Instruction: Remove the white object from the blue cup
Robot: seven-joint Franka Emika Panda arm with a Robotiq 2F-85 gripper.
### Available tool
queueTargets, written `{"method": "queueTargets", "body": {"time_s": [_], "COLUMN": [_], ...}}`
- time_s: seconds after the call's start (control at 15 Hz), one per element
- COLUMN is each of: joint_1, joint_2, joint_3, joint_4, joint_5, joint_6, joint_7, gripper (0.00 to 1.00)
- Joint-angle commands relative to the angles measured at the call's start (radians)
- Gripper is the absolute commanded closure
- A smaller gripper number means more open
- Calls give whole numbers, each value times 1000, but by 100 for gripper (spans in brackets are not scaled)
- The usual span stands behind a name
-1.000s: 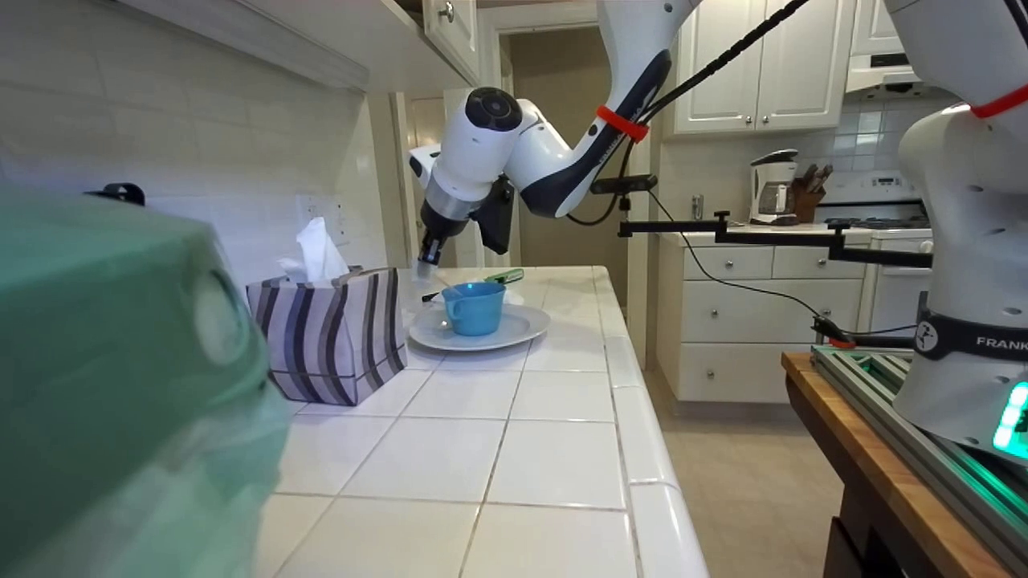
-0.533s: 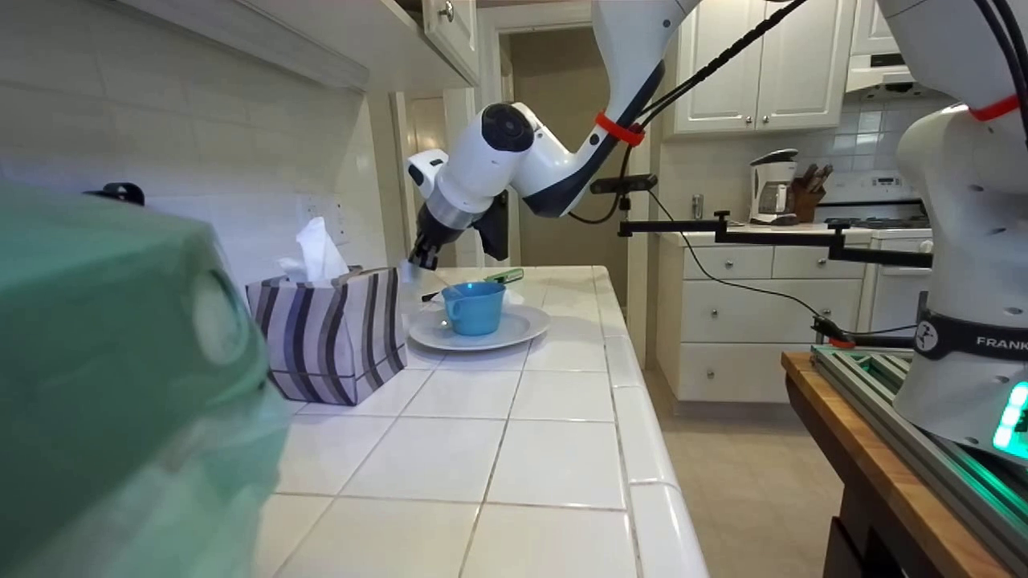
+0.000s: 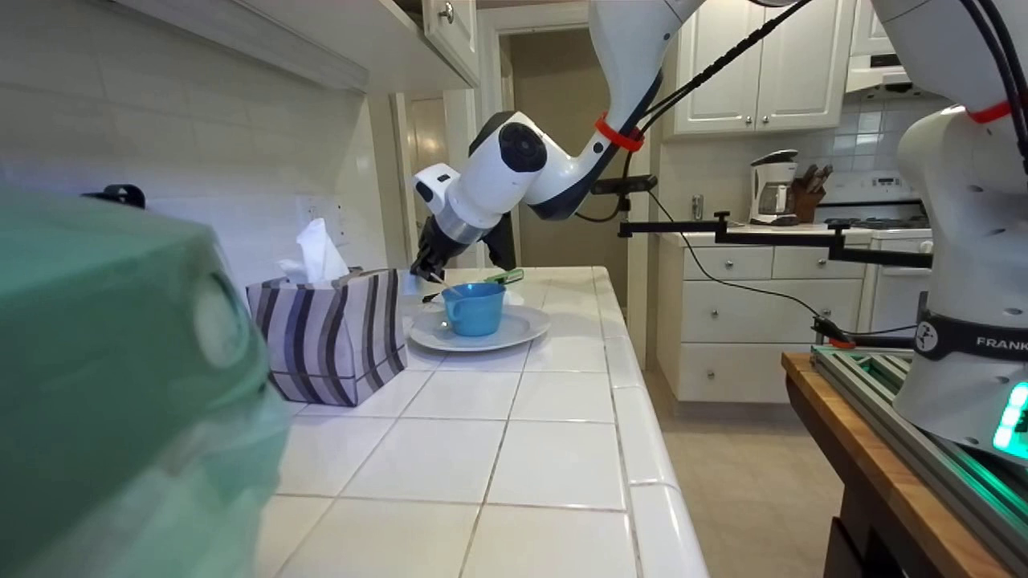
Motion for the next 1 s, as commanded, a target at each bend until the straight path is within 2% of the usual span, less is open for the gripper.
{"method": "queueTargets", "body": {"time_s": [0.0, 0.93], "joint_1": [-13, -31], "joint_2": [20, 26], "joint_3": [4, 20], "joint_4": [29, 24], "joint_5": [-93, -256], "joint_6": [38, 68], "joint_7": [70, 154], "gripper": [100, 100]}}
